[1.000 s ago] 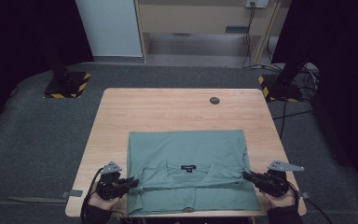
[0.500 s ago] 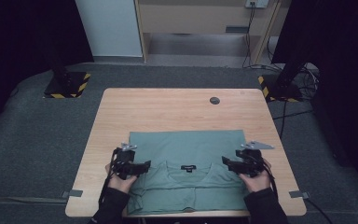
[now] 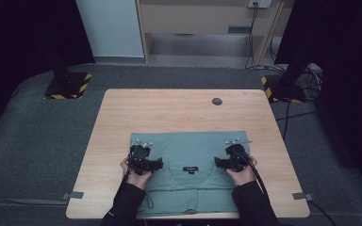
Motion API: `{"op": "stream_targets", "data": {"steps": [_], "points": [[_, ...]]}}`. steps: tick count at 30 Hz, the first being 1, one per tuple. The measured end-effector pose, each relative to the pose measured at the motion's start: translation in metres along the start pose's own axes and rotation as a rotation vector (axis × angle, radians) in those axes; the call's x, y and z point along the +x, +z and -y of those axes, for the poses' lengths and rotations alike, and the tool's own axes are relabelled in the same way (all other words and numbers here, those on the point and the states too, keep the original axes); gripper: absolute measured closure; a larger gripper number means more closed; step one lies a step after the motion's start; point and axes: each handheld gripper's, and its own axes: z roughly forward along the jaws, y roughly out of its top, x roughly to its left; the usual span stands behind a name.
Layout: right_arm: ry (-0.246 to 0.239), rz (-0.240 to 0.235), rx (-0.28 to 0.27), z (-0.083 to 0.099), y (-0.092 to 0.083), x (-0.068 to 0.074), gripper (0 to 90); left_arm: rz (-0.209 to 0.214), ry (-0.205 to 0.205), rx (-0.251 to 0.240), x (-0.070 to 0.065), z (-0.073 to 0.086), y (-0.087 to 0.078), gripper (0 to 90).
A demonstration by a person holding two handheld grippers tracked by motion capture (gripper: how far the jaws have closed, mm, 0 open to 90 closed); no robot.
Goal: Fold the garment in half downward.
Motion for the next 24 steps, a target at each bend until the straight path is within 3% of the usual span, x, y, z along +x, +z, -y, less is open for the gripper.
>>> {"op": "stream_targets", "data": {"steps": [8, 14, 19, 24], "points": [[-0.036, 0.056, -0.014, 0.002, 0.004, 0.004, 23.3, -0.04, 0.02, 0.043, -0.001, 0.005, 0.014, 15.6], [-0.111, 0.067, 0.008, 0.007, 0.001, 0.01, 17.8, -0.045, 0.063, 0.063, -0.005, 0.011, 0.01, 11.2], [-0.139, 0.06, 0.019, 0.016, -0.007, 0.01, 14.4, -0.013, 0.072, 0.081, -0.003, 0.019, 0.003, 9.4], [-0.168, 0.047, 0.015, 0.027, -0.02, 0.009, 12.6, 0.06, 0.081, 0.092, 0.001, 0.03, -0.01, 8.2]]}}
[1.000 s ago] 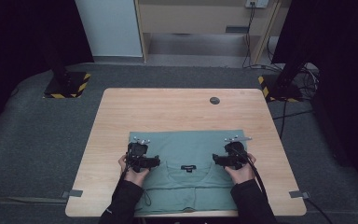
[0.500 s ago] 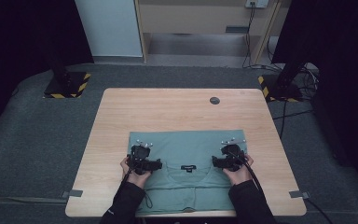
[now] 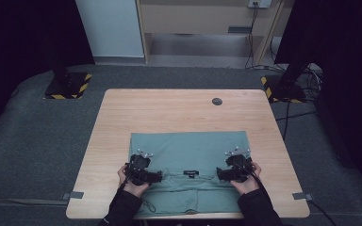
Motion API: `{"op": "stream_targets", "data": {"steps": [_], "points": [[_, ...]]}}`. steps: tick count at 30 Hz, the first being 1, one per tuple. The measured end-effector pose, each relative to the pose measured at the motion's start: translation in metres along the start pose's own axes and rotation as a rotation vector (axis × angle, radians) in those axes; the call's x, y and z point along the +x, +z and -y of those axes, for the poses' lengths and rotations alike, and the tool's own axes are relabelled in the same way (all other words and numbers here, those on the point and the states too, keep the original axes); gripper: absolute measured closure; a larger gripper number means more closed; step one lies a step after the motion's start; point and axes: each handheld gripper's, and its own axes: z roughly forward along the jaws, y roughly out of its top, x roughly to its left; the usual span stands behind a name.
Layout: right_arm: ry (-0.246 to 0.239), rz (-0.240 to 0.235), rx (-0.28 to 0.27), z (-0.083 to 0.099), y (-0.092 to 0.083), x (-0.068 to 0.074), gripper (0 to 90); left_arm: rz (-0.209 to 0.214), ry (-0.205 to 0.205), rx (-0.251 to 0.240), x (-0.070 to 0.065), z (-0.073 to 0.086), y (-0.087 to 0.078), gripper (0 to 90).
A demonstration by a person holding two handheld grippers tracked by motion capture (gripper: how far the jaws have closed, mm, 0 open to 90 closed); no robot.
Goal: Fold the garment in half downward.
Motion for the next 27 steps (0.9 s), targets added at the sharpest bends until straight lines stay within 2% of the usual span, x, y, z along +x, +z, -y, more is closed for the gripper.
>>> {"op": "stream_targets", "data": {"steps": [3, 5, 8, 10, 12, 14, 15, 20, 25, 27], "points": [[-0.002, -0.005, -0.012, 0.006, -0.009, 0.0, 11.9, 0.067, -0.021, -0.014, 0.007, 0.003, -0.01, 7.6], [0.006, 0.001, -0.032, 0.006, -0.013, -0.001, 11.8, 0.064, -0.044, -0.026, 0.01, 0.0, -0.011, 7.4], [0.029, 0.029, -0.036, -0.001, -0.01, -0.002, 11.7, 0.042, -0.056, -0.022, 0.009, -0.006, -0.003, 7.5], [0.026, 0.053, -0.032, -0.006, -0.004, 0.0, 12.3, 0.007, -0.045, 0.006, 0.006, -0.007, 0.004, 7.5], [0.025, 0.058, -0.012, -0.008, 0.003, 0.001, 11.9, -0.011, -0.028, 0.008, 0.004, -0.006, 0.005, 6.9], [0.015, 0.054, 0.009, -0.006, 0.007, 0.003, 11.5, -0.011, -0.016, 0.01, 0.002, -0.004, 0.003, 6.9], [0.014, 0.051, 0.001, -0.005, 0.006, 0.004, 11.7, -0.008, -0.014, 0.013, 0.001, -0.003, 0.002, 6.9], [-0.023, 0.019, -0.013, 0.008, -0.004, 0.009, 10.6, 0.017, 0.022, 0.016, -0.003, 0.008, -0.008, 6.1], [-0.054, -0.03, -0.009, 0.025, -0.017, 0.011, 10.3, 0.09, 0.08, 0.023, 0.001, 0.027, -0.019, 3.8], [-0.064, -0.042, -0.014, 0.028, -0.022, 0.012, 10.3, 0.114, 0.078, 0.021, 0.004, 0.032, -0.024, 4.6]]}}
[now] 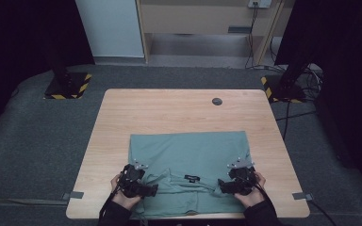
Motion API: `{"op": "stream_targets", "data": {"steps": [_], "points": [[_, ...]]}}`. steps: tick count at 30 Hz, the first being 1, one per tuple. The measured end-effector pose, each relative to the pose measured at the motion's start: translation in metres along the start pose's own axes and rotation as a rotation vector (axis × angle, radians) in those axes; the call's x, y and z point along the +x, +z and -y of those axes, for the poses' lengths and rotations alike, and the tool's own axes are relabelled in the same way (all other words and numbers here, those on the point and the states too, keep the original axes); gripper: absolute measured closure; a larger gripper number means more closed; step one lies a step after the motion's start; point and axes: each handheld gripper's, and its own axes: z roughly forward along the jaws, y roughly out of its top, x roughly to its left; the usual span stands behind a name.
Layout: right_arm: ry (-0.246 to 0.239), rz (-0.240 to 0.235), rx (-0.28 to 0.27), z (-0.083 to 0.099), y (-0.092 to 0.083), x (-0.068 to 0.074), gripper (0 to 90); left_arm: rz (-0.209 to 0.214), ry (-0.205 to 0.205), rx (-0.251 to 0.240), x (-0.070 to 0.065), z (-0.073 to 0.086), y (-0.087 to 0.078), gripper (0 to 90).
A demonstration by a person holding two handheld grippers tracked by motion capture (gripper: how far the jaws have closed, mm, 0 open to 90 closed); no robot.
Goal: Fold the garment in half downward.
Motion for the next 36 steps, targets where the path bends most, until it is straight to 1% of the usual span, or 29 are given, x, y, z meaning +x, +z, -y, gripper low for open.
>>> {"op": "stream_targets", "data": {"steps": [1, 3, 5, 6, 7, 9, 10, 12, 15, 18, 20, 22, 25, 26, 27, 29, 30, 31, 32, 34, 36], "points": [[0.002, -0.001, -0.006, 0.0, -0.002, 0.0, 10.3, 0.005, -0.011, -0.003, 0.001, 0.0, -0.002, 4.9], [0.014, 0.004, -0.026, -0.003, -0.005, -0.001, 10.3, -0.004, -0.026, -0.018, 0.004, -0.003, -0.004, 5.1], [0.03, 0.021, -0.036, -0.009, -0.004, -0.002, 10.1, -0.026, -0.045, -0.036, 0.004, -0.01, -0.003, 5.5], [0.038, 0.031, -0.038, -0.013, -0.003, -0.003, 9.9, -0.039, -0.054, -0.045, 0.004, -0.014, -0.002, 5.7], [0.045, 0.034, -0.038, -0.016, 0.0, -0.004, 10.0, -0.06, -0.068, -0.054, 0.004, -0.019, 0.0, 5.7], [0.05, 0.057, -0.031, -0.022, 0.006, -0.004, 10.2, -0.109, -0.087, -0.069, 0.004, -0.029, 0.004, 6.6], [0.051, 0.067, -0.023, -0.024, 0.01, -0.004, 10.2, -0.126, -0.099, -0.073, 0.005, -0.033, 0.007, 6.4], [0.055, 0.076, -0.013, -0.026, 0.016, -0.005, 10.2, -0.144, -0.111, -0.074, 0.006, -0.042, 0.013, 6.8], [0.066, 0.092, -0.01, -0.026, 0.019, -0.006, 10.2, -0.155, -0.109, -0.068, 0.006, -0.047, 0.022, 7.2], [0.082, 0.096, -0.016, -0.024, 0.019, -0.01, 10.2, -0.167, -0.09, -0.036, 0.003, -0.045, 0.03, 7.3], [0.082, 0.095, -0.013, -0.022, 0.019, -0.011, 9.8, -0.175, -0.066, -0.023, -0.001, -0.04, 0.032, 6.7], [0.077, 0.088, -0.005, -0.019, 0.019, -0.01, 9.4, -0.17, -0.049, -0.017, -0.003, -0.035, 0.03, 5.5], [0.07, 0.075, -0.007, -0.014, 0.016, -0.01, 8.9, -0.126, -0.033, -0.016, -0.004, -0.026, 0.023, 4.8], [0.062, 0.073, -0.004, -0.012, 0.015, -0.011, 8.1, -0.104, -0.019, -0.016, -0.004, -0.022, 0.02, 4.7], [0.058, 0.07, -0.005, -0.01, 0.015, -0.011, 7.8, -0.074, -0.004, -0.007, -0.004, -0.019, 0.016, 4.7], [0.066, 0.052, -0.01, -0.006, 0.013, -0.013, 7.8, -0.01, 0.014, 0.008, -0.003, -0.014, 0.011, 4.3], [0.069, 0.046, -0.007, -0.005, 0.012, -0.014, 7.5, 0.018, 0.015, 0.014, -0.002, -0.013, 0.008, 4.4], [0.07, 0.045, -0.006, -0.005, 0.011, -0.014, 7.3, 0.038, 0.003, 0.011, 0.0, -0.013, 0.007, 4.1], [0.072, 0.048, -0.012, -0.006, 0.01, -0.014, 7.4, 0.035, -0.006, 0.002, 0.0, -0.015, 0.006, 3.9], [0.078, 0.05, -0.028, -0.01, 0.01, -0.014, 7.7, 0.011, -0.028, -0.025, 0.0, -0.02, 0.006, 4.4], [0.076, 0.053, -0.027, -0.015, 0.012, -0.013, 7.6, -0.033, -0.043, -0.042, -0.002, -0.029, 0.01, 4.4]]}}
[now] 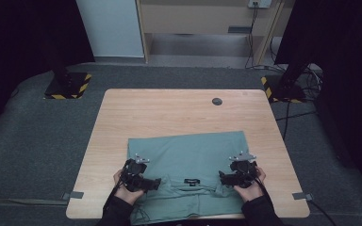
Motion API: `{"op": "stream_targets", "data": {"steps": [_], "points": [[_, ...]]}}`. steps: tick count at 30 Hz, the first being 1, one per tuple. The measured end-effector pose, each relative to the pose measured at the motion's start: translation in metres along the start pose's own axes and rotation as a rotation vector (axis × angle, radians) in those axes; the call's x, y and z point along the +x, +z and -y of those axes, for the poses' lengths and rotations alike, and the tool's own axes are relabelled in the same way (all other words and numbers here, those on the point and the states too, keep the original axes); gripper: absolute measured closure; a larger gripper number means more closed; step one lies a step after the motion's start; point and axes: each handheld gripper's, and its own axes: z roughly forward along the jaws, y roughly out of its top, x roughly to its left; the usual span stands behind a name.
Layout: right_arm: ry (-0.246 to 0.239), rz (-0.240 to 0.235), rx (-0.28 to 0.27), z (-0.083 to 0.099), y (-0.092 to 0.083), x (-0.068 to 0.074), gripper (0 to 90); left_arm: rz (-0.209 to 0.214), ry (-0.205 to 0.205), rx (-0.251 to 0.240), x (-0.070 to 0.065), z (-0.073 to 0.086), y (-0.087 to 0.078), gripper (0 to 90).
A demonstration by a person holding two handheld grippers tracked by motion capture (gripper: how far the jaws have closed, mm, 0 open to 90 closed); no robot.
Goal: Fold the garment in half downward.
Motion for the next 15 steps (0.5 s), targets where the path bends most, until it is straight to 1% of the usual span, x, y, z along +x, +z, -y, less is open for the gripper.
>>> {"op": "stream_targets", "data": {"steps": [2, 4, 6, 7, 8, 11, 13, 15], "points": [[0.005, -0.005, 0.001, -0.004, 0.005, 0.001, 7.9, -0.044, -0.012, 0.003, -0.004, -0.008, 0.007, 4.6], [0.019, -0.023, 0.007, -0.007, 0.01, 0.001, 8.5, -0.082, 0.0, 0.024, -0.009, -0.015, 0.015, 4.8], [0.023, -0.024, 0.011, -0.008, 0.014, 0.0, 8.9, -0.107, 0.023, 0.063, -0.013, -0.017, 0.023, 5.2], [0.024, -0.021, 0.02, -0.008, 0.016, 0.0, 8.0, -0.107, 0.035, 0.081, -0.015, -0.017, 0.027, 5.0], [0.032, -0.035, 0.022, -0.008, 0.018, -0.002, 7.7, -0.108, 0.038, 0.081, -0.015, -0.017, 0.028, 4.9], [0.036, -0.048, 0.024, -0.009, 0.021, -0.006, 5.0, -0.087, 0.045, 0.07, -0.008, -0.018, 0.029, 4.2], [0.032, -0.048, 0.025, -0.011, 0.024, -0.007, 3.8, -0.086, 0.048, 0.063, -0.003, -0.021, 0.031, 5.0], [0.033, -0.047, 0.034, -0.016, 0.028, -0.008, 3.3, -0.081, 0.059, 0.068, 0.002, -0.026, 0.034, 4.7]]}}
